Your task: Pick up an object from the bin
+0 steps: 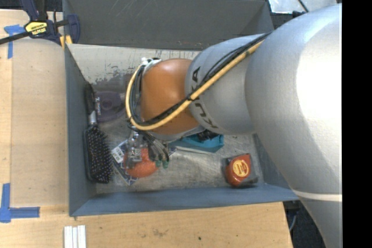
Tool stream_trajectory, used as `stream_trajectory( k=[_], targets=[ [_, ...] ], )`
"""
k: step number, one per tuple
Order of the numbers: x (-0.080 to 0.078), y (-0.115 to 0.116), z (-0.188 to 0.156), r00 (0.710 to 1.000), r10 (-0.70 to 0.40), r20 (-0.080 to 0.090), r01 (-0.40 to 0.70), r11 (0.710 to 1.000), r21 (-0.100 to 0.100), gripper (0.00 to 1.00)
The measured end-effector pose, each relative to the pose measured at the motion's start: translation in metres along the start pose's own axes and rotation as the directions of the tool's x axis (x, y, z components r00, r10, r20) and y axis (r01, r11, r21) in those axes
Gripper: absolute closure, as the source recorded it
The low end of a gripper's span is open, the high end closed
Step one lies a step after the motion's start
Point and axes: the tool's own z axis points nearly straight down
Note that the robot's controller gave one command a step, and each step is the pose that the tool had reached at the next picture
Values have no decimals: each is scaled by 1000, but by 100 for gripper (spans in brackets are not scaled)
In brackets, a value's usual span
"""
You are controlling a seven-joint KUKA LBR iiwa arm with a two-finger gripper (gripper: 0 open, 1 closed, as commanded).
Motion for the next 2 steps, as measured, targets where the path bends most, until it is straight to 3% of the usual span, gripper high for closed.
stream_trajectory(
  k=[1,2],
  targets=[
    [0,0,0,1000,0,0,0,1000,0,100],
    [0,-3,-38,1000,10,-7,-10,1000,7,100]
  ],
)
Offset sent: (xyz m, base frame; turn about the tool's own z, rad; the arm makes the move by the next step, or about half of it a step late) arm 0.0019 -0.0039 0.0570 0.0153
